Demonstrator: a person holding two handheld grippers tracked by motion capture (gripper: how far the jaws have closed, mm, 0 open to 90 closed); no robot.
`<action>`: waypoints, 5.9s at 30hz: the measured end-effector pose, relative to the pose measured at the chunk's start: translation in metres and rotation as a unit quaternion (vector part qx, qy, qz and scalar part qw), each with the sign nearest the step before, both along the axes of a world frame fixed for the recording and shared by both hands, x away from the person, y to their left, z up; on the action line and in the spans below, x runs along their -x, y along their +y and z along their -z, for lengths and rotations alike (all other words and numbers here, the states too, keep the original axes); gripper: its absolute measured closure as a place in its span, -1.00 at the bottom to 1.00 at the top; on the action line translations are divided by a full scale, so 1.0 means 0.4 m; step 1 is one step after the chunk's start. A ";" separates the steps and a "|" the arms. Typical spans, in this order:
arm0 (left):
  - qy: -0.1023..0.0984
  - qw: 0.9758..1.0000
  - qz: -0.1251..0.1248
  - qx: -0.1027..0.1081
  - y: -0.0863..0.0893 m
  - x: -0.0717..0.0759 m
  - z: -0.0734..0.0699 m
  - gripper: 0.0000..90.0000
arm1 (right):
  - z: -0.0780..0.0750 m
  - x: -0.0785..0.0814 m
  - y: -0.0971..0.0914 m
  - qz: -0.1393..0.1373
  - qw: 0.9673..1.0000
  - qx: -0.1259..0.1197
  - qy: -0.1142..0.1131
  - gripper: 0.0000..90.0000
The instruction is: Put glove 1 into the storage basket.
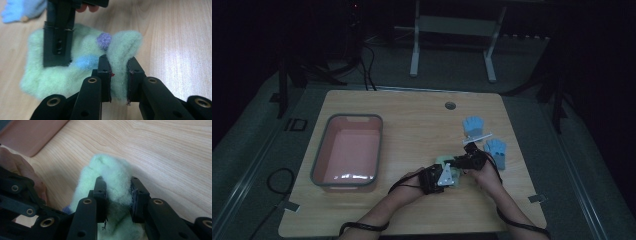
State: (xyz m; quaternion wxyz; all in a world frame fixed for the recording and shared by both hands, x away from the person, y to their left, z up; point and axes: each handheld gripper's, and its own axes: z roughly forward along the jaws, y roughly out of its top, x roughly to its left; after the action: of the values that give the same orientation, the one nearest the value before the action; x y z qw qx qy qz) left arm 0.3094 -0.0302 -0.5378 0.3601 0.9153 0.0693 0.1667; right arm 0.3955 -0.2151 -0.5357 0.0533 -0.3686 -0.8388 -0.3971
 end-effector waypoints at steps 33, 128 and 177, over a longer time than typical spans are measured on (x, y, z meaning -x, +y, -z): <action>-0.055 0.996 -0.052 -0.040 0.228 0.036 -0.243 0.74 | -0.232 -0.017 0.249 -0.062 0.996 -0.029 -0.050 0.59; 0.081 0.965 -0.240 -0.069 0.627 -0.004 -0.139 -0.78 | -0.190 -0.026 0.651 -0.145 0.988 0.002 -0.051 -0.45; 0.100 0.985 -0.123 0.061 0.224 0.016 -0.145 -0.94 | -0.195 0.010 0.139 -0.066 0.993 0.004 -0.100 -0.68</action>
State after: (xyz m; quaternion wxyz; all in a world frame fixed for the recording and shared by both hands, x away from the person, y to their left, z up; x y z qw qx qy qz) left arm 0.3031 0.0596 -0.4800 0.3835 0.8880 0.2270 0.1129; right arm 0.3917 -0.1597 -0.4578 -0.0063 -0.2714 -0.8641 -0.4239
